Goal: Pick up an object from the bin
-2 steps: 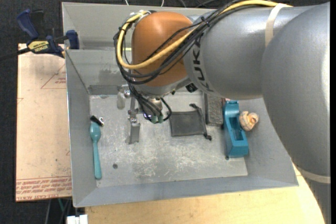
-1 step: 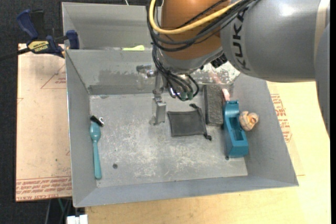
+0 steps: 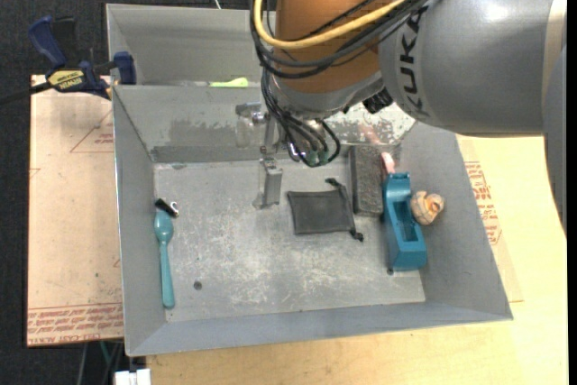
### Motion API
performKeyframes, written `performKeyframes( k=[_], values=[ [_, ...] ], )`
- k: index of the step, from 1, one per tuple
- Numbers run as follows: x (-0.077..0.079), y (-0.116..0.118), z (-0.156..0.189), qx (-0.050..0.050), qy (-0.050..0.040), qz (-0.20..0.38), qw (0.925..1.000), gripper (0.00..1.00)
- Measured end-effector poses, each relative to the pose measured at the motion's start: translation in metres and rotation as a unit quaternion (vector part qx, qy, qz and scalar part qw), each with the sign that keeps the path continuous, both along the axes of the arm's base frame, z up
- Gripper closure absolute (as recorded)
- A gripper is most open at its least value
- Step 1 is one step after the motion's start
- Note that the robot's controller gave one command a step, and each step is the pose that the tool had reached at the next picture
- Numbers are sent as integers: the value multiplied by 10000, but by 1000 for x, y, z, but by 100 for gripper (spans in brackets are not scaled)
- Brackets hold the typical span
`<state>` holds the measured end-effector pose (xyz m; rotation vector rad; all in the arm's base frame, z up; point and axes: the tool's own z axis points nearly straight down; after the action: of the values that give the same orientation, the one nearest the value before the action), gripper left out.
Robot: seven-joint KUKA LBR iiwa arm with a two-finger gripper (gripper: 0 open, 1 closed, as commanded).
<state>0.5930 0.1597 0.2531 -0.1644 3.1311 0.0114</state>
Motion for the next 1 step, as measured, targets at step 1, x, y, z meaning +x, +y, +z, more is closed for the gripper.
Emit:
performKeyframes(
  k=[1],
  values=[
    [4,-45,-12,4,-37,674,9977,0]
  ],
)
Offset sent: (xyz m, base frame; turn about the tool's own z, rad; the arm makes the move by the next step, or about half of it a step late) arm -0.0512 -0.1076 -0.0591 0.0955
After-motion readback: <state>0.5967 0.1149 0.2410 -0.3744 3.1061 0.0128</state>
